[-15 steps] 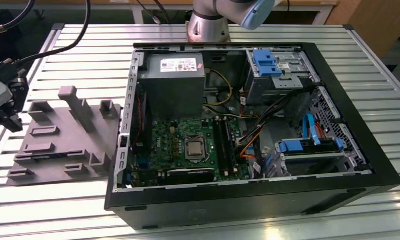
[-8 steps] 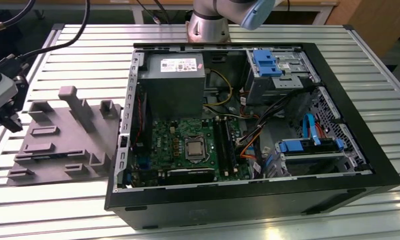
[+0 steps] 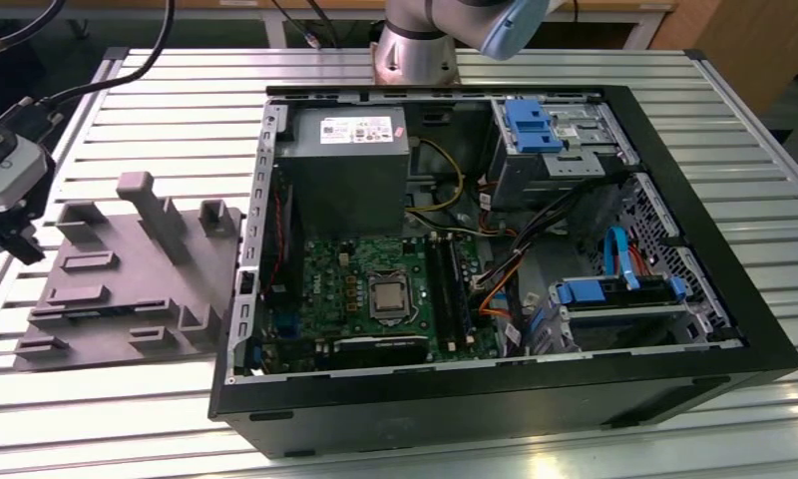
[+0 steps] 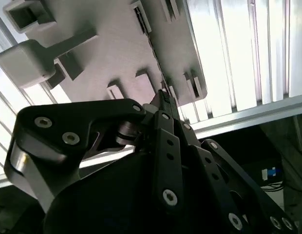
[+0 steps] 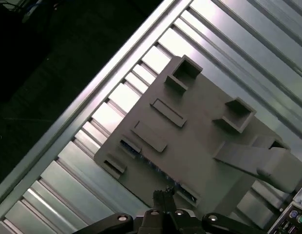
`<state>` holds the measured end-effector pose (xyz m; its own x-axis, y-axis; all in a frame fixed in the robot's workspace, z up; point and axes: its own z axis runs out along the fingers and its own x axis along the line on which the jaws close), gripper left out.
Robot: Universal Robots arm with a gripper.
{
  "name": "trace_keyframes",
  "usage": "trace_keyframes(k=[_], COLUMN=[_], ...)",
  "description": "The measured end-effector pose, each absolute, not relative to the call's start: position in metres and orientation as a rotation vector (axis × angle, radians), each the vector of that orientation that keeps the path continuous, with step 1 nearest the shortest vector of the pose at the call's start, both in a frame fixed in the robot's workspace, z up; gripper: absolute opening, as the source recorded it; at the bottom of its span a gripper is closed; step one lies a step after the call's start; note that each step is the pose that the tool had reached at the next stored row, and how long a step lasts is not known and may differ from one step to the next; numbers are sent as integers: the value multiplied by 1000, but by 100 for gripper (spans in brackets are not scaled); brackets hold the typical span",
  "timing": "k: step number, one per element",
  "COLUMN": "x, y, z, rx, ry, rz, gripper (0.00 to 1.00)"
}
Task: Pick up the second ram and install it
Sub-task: 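Pick up the second ram and move it above second insertion slot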
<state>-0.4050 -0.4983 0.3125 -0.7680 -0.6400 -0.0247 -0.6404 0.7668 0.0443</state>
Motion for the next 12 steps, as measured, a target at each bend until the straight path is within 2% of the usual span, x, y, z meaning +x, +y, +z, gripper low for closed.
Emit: trace_keyframes(k=[12], x=[-405], y=[-498], z=[312], rx=[-1306], ry=[2852], rz=[79], gripper=[11])
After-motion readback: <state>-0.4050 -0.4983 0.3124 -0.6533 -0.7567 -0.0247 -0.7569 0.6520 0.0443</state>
